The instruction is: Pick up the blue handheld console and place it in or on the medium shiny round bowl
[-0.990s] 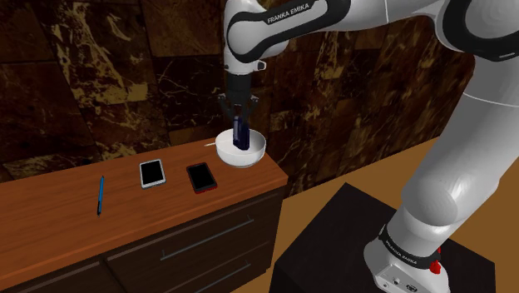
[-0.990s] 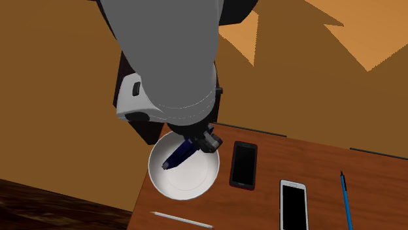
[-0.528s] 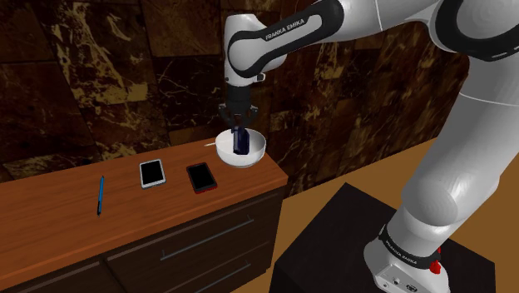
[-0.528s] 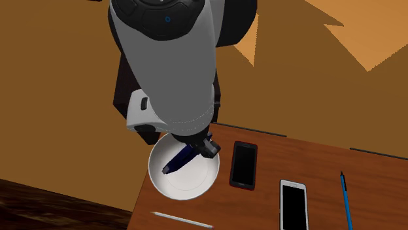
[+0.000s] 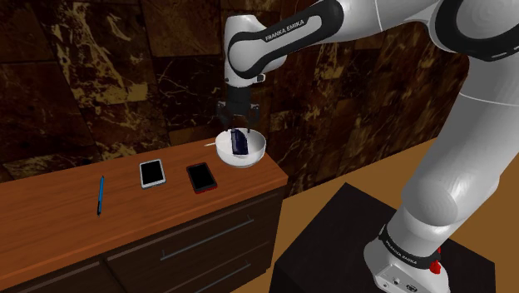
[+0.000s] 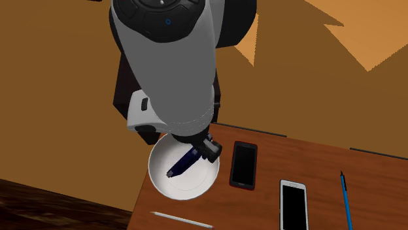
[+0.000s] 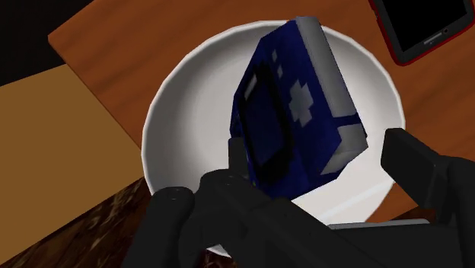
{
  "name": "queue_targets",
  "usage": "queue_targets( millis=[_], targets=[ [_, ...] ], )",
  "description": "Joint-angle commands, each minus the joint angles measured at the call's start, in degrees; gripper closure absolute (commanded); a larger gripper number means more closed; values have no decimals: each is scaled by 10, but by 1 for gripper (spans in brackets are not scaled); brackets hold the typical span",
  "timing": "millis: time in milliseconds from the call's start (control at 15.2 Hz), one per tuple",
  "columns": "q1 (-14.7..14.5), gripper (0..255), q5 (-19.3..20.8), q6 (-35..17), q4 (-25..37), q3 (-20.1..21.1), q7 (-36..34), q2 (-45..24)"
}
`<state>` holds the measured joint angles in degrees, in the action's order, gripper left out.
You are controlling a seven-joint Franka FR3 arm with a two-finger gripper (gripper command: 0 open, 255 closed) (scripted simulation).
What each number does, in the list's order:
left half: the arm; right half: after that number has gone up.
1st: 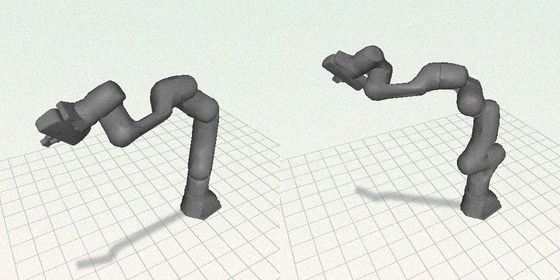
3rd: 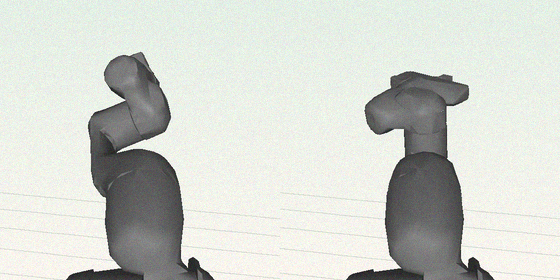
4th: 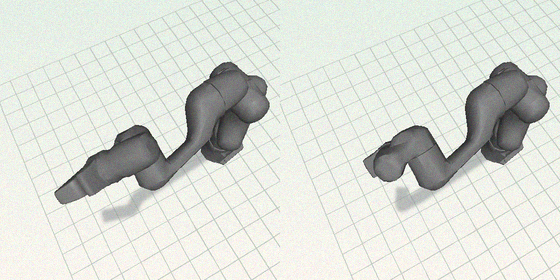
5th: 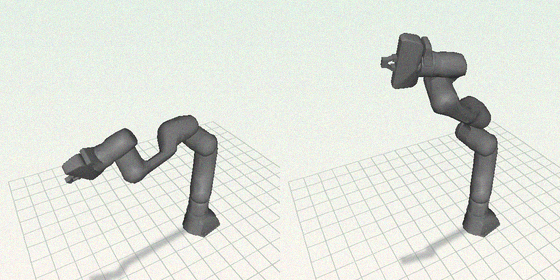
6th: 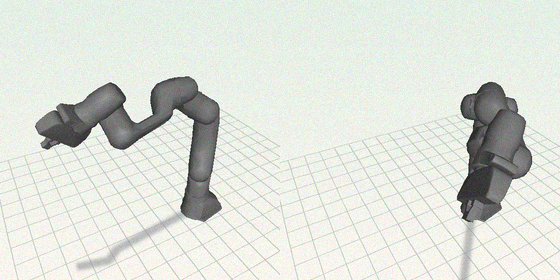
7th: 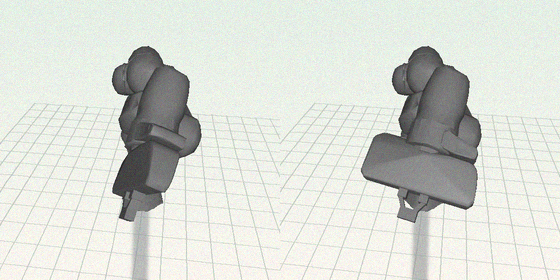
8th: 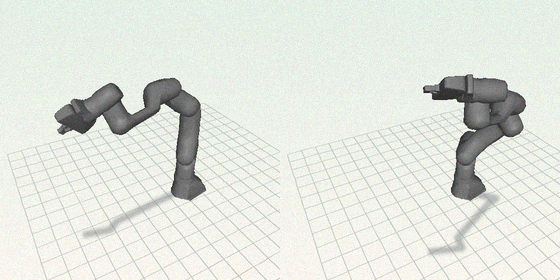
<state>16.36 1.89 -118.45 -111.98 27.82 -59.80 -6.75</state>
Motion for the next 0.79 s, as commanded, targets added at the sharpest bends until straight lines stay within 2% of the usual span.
queue_targets(
  millis=[0,198,462,726],
  targets=[
    [0,0,0,0,0,0,0,0],
    [0,0,0,0,0,0,0,0],
    [3,0,-12,69,49,0,8,22],
    [3,0,-12,69,49,0,8,22]
  ],
)
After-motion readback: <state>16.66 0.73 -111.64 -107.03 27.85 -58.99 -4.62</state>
